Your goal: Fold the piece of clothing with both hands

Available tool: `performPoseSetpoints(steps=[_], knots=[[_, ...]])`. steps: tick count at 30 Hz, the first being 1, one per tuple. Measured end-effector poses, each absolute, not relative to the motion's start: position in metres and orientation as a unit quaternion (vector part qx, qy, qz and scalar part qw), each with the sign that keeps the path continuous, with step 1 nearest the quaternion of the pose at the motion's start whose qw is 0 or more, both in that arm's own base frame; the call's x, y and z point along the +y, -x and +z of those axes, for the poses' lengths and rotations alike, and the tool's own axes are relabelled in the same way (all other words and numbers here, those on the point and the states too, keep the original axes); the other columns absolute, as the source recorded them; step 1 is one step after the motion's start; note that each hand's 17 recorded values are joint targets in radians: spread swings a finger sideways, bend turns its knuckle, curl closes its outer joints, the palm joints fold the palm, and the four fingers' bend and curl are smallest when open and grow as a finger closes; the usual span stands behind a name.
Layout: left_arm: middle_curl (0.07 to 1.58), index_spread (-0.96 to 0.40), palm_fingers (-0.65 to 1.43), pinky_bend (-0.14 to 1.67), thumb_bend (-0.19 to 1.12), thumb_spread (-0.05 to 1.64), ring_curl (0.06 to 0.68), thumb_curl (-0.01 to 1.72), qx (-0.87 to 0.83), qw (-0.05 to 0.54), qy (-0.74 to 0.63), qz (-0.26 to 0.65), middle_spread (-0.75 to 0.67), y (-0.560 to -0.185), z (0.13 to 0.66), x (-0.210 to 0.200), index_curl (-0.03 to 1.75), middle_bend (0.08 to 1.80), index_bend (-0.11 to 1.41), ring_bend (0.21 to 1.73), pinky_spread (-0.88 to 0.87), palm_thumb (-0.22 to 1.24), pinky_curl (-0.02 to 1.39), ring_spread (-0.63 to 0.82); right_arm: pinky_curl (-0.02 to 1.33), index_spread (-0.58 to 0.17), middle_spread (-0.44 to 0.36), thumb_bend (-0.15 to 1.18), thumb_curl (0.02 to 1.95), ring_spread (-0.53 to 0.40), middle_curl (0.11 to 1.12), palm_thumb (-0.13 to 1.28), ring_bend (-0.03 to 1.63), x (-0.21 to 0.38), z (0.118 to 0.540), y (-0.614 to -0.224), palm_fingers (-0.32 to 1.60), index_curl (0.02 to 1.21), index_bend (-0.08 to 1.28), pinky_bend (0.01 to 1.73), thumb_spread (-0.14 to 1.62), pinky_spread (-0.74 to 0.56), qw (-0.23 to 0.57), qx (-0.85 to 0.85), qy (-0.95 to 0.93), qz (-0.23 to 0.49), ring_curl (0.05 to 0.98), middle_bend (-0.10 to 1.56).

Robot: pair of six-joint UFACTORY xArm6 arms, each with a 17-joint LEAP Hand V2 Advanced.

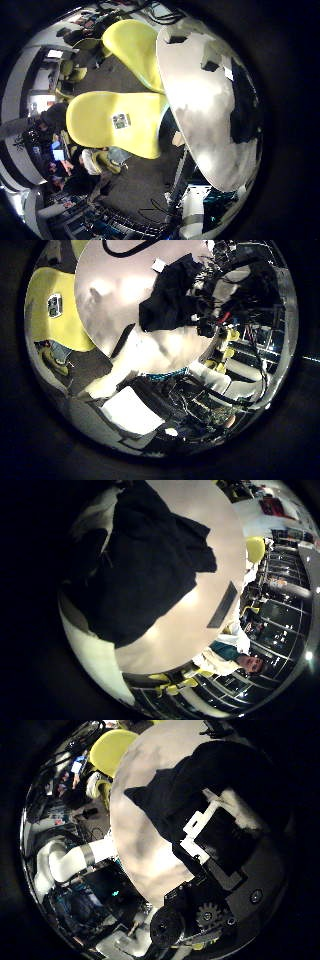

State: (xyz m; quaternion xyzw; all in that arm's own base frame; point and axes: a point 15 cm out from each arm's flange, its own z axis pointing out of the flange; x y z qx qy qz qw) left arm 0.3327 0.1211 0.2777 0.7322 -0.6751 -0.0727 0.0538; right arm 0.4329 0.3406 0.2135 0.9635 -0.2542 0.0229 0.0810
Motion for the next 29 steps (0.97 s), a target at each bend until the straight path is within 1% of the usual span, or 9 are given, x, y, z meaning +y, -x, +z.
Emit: performPoseSetpoints(steps=[1,2,3,4,7,10,17,22,29], knots=[[0.44,-0.03,0.27,0.33,-0.02,1.18,0.223,0.3,-0.677,0.055,-0.731,-0.073,0.0,-0.331,0.277,0.12,0.36,0.22,0.17,0.69,0.2,0.45,0.34,0.06,1.07,-0.318,-0.181,-0.03,0.85,-0.257,0.81,0.85,1.4,0.341,0.215,-0.436,0.49,0.77,0.55,1.15,1.09,-0.32,0.077,-0.256,-0.963,0.025,0.769,1.17],[0.44,-0.03,0.27,0.33,-0.02,1.18,0.223,0.3,-0.677,0.055,-0.73,-0.073,0.0,-0.331,0.277,0.119,0.36,0.22,0.17,0.69,0.2,0.45,0.34,0.06,1.05,-0.337,-0.193,-0.03,0.83,-0.266,0.78,0.84,1.4,0.341,0.219,-0.44,0.34,0.73,0.43,1.15,1.1,-0.33,0.068,-0.258,-0.963,0.03,0.755,1.06],[0.45,-0.03,0.27,0.33,-0.02,1.18,0.223,0.3,-0.678,0.056,-0.729,-0.073,0.0,-0.331,0.276,0.118,0.36,0.22,0.17,0.69,0.2,0.45,0.34,0.06,1.04,-0.345,-0.195,-0.03,0.82,-0.269,0.77,0.83,1.39,0.342,0.224,-0.445,0.3,0.71,0.4,1.14,1.1,-0.34,0.056,-0.263,-0.962,0.033,0.744,1.03],[0.45,-0.03,0.27,0.33,-0.02,1.18,0.222,0.3,-0.68,0.057,-0.728,-0.072,0.0,-0.331,0.275,0.114,0.36,0.22,0.17,0.69,0.2,0.45,0.34,0.06,1.01,-0.373,-0.194,-0.03,0.8,-0.271,0.72,0.81,1.34,0.339,0.232,-0.452,0.18,0.65,0.35,1.1,1.1,-0.32,0.039,-0.273,-0.961,0.036,0.71,0.91],[0.45,-0.03,0.27,0.33,-0.02,1.18,0.222,0.3,-0.685,0.061,-0.723,-0.07,0.0,-0.332,0.272,0.102,0.36,0.22,0.17,0.69,0.2,0.45,0.34,0.06,0.97,-0.391,-0.211,-0.02,0.77,-0.221,0.63,0.8,1.21,0.327,0.252,-0.464,-0.03,0.58,0.33,0.99,1.11,-0.21,0.0,-0.299,-0.954,0.033,0.653,0.72],[0.45,-0.03,0.27,0.33,-0.02,1.18,0.222,0.3,-0.687,0.062,-0.721,-0.07,0.0,-0.333,0.27,0.095,0.36,0.22,0.17,0.68,0.2,0.46,0.34,0.06,0.9,-0.396,-0.189,-0.03,0.72,-0.112,0.53,0.77,1.03,0.312,0.269,-0.469,-0.07,0.51,0.3,0.91,1.11,-0.03,-0.014,-0.312,-0.949,0.038,0.559,0.54],[0.45,-0.04,0.28,0.32,-0.02,1.18,0.222,0.3,-0.691,0.05,-0.718,-0.066,0.0,-0.342,0.281,0.081,0.36,0.22,0.17,0.68,0.2,0.46,0.34,0.06,0.79,-0.376,-0.063,-0.02,0.65,0.082,0.43,0.74,0.84,0.257,0.328,-0.48,-0.03,0.44,0.18,0.79,1.11,0.26,-0.047,-0.348,-0.934,0.062,0.444,0.37],[0.45,-0.04,0.28,0.32,-0.02,1.18,0.222,0.3,-0.692,0.043,-0.717,-0.068,0.0,-0.349,0.29,0.068,0.36,0.22,0.17,0.68,0.2,0.46,0.34,0.06,0.71,-0.36,-0.031,-0.02,0.62,0.134,0.41,0.76,0.78,0.182,0.355,-0.484,0.02,0.39,0.17,0.74,1.1,0.38,-0.034,-0.404,-0.912,0.057,0.395,0.34],[0.45,-0.04,0.28,0.32,-0.02,1.18,0.221,0.31,-0.687,0.041,-0.721,-0.079,0.0,-0.345,0.298,0.054,0.36,0.23,0.17,0.68,0.19,0.47,0.34,0.06,0.63,-0.34,-0.019,-0.02,0.6,0.158,0.39,0.76,0.75,0.101,0.351,-0.47,0.06,0.35,0.16,0.67,1.11,0.46,0.015,-0.464,-0.885,0.008,0.354,0.33]])
